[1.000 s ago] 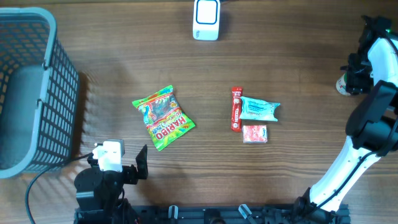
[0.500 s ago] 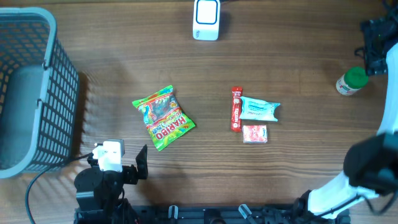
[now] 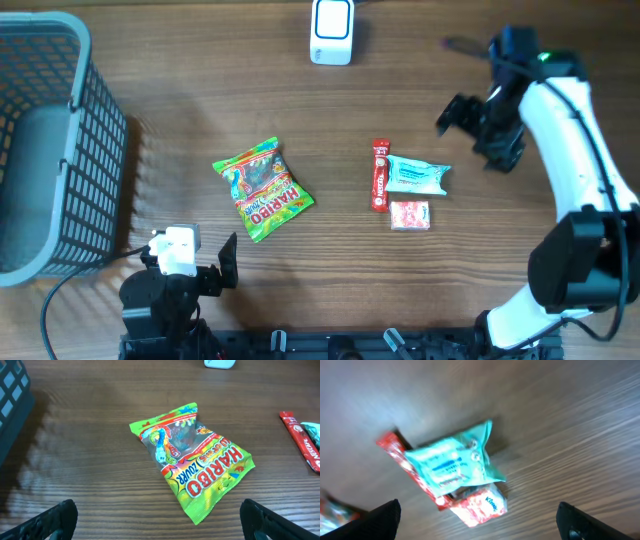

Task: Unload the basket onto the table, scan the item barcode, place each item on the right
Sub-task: 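Move the right gripper over the mint-green wipes pack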

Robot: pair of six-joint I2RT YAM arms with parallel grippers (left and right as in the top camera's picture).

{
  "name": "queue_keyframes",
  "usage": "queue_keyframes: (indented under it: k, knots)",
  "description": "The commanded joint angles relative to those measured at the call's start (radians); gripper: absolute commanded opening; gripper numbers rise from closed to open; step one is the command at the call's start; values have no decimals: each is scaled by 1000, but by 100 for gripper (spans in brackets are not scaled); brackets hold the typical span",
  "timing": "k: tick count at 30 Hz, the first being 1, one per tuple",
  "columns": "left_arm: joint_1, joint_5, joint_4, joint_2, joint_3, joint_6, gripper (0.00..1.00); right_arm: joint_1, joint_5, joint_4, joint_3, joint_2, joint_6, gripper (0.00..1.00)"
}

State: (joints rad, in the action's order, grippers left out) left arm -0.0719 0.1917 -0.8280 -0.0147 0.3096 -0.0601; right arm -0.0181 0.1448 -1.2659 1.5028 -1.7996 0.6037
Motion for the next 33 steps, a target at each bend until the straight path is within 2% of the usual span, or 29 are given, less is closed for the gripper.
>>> queue_keyframes:
  k: [1,8,12,15,19,20,22,24,25,27,33]
  knots:
    - [5,-2,0,10,-8,-15,100,2,187,105,-160,-15,-111,100]
    - [5,-2,0,10,-8,-14,100,2,215,333,-415,-15,-103,95]
    - [5,-2,0,10,-8,-14,100,2,199,497,-495,-16,-97,95]
    - [5,-2,0,10,-8,-14,100,2,135,587,-538,-16,-29,91]
    - [5,-2,0,10,-8,-14,100,2,73,625,-571,-16,56,58]
    - [5,-2,0,10,-8,-15,100,2,73,621,-571,-16,56,44]
    - [5,-2,0,10,-8,-15,100,3,102,614,-570,-16,54,29]
    - [5,-2,0,10,-8,-15,100,6,166,589,-561,-16,54,8]
    - [5,-2,0,10,-8,-15,100,10,206,567,-548,-16,55,4]
    - [5,-2,0,10,-8,-15,100,19,312,504,-505,-12,55,4]
    - [5,-2,0,10,-8,-15,100,57,703,183,-285,4,52,4]
